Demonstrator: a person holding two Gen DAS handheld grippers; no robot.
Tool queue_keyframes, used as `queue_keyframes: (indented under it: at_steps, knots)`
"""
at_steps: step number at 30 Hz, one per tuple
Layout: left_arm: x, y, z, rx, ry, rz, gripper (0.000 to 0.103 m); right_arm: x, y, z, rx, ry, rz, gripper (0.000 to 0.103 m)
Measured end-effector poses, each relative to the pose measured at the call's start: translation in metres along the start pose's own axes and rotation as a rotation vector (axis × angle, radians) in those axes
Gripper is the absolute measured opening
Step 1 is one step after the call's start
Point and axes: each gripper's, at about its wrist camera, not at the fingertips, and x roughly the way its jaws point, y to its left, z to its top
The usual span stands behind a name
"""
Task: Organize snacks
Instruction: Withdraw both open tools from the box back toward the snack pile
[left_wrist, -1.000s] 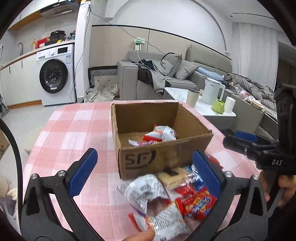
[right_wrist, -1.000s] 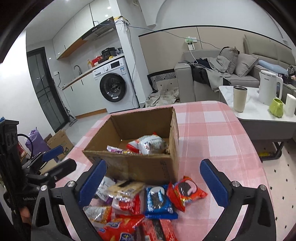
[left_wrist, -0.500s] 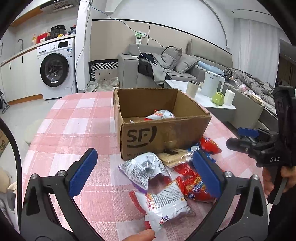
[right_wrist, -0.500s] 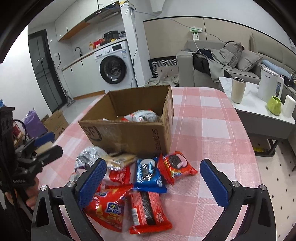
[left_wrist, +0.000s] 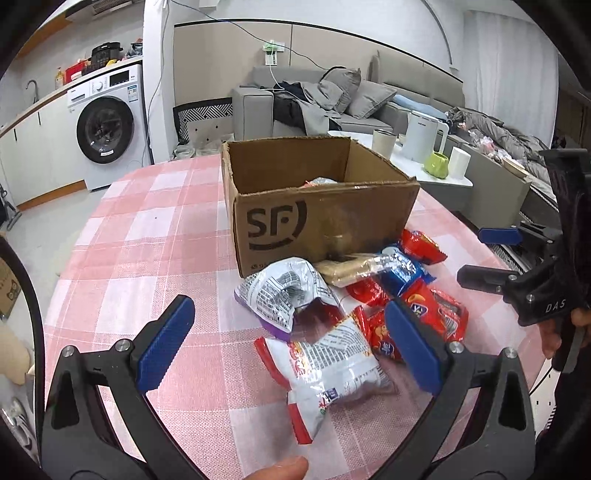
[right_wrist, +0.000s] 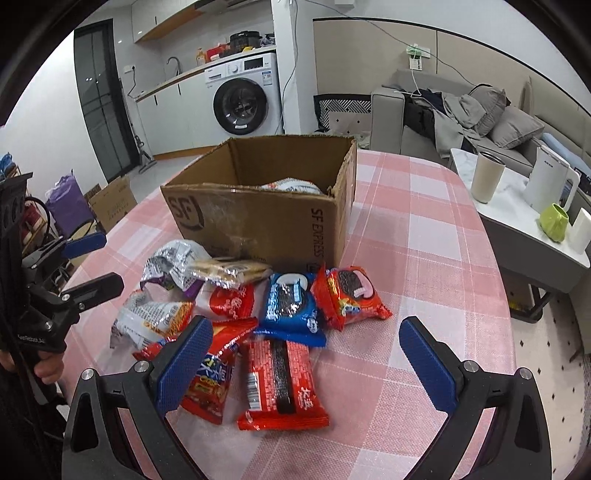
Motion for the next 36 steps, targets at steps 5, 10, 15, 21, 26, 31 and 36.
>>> queue_keyframes:
  at_steps: [5,10,15,21,26,31,36]
  knots:
    - [0.01,-0.004,-0.005,0.009,0.034,-0.008,0.103,0.008,-0.001,-0.007,-0.036,0.05,0.003,0.103]
    - [0.021,-0.008,-0.01,0.026,0.079,0.005,0.103,0.018,-0.002,-0.016,-0.06,0.106,0.007,0.103]
    - [0.028,-0.009,-0.02,0.023,0.113,0.022,0.103,0.033,0.007,-0.023,-0.107,0.158,-0.008,0.103]
    - [0.033,-0.008,-0.027,0.022,0.148,-0.005,0.103,0.045,0.013,-0.027,-0.128,0.179,-0.015,0.103]
    - [0.035,-0.016,-0.031,0.038,0.163,-0.033,0.103,0.052,0.017,-0.028,-0.137,0.193,-0.021,0.103]
    - [0.047,-0.014,-0.035,0.028,0.206,-0.037,0.103,0.056,0.019,-0.029,-0.145,0.203,-0.02,0.103]
    - [0.048,-0.008,-0.035,0.027,0.225,-0.039,0.103,0.058,0.015,-0.03,-0.14,0.208,-0.033,0.103]
